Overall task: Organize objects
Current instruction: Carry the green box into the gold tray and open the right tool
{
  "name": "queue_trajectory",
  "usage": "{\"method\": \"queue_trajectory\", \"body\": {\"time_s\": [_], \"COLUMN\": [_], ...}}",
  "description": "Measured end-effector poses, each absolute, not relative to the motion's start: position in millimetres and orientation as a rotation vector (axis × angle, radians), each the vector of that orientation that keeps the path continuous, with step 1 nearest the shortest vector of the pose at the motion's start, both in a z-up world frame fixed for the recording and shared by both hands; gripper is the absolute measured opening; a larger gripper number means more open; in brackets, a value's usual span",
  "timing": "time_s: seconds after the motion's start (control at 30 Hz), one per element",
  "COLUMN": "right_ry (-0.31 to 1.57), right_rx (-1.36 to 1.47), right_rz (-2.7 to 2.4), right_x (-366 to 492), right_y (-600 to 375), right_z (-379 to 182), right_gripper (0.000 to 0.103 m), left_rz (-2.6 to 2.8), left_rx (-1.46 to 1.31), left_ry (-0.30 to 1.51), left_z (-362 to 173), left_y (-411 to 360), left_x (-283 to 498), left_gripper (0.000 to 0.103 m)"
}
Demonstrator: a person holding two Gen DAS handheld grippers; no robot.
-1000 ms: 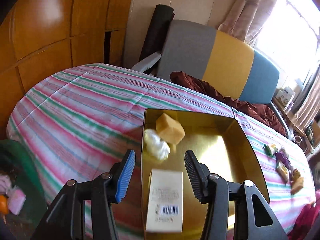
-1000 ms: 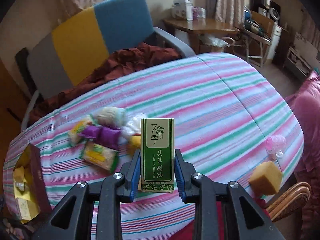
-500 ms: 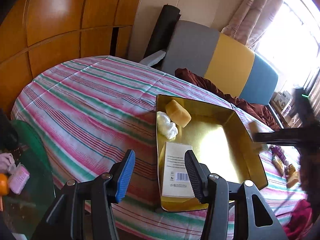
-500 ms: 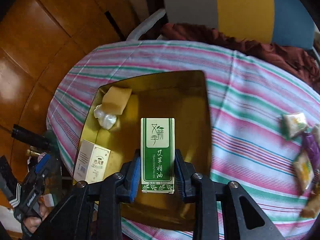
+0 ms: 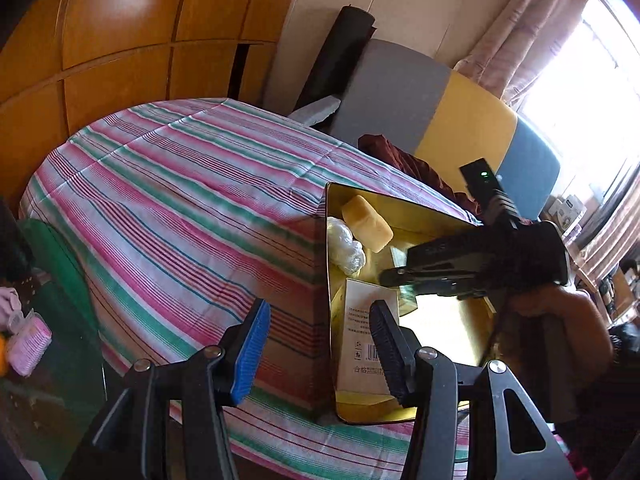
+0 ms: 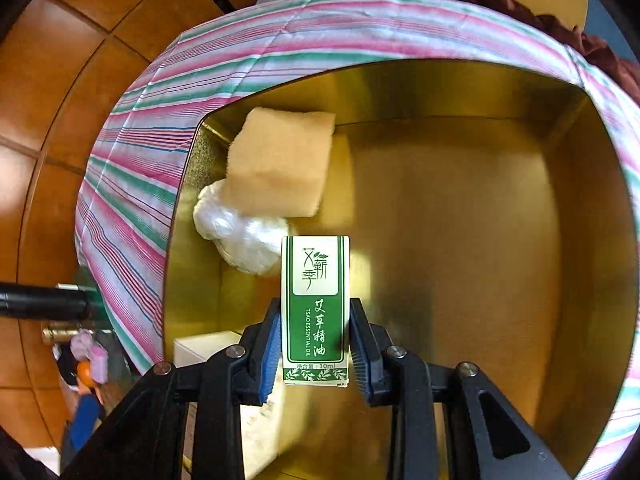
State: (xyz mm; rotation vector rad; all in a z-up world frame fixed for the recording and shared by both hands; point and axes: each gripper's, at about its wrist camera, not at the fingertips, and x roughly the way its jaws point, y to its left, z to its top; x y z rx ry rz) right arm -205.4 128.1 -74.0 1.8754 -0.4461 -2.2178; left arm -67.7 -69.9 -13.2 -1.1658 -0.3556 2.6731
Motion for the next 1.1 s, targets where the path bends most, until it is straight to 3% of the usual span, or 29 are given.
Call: {"method": "queue_trajectory", "body": {"time_s": [0.23,0.37,0.8,1.1], "right_ry": [-0.665,-0.680,-0.333,-0.257], "right_rx": [1.787,1.695,1.478,1.379], "right_rz": [-2.144,-2.195,-2.493,-2.678], "right_x": [-195,-182,-97,-51], "right_y": [135,152,210,265], "right_z": [-76,-57,-6,5], "right_gripper": [0.042,0.044,0.044,0.047], "left_rz": [2.695,2.716,2.706,2.636], "left_rx": [-1.145,-1.122,-1.055,-1.032], "left_ry": [-0.331,-0.291,-0.105,0.019], "left_z": [-9,-6,8,10], "left_y": [-68,-63,-15,34], "left_x": [-64,-61,-41,-25], "left_gripper": [0.053,0.054,0.059,0.069]}}
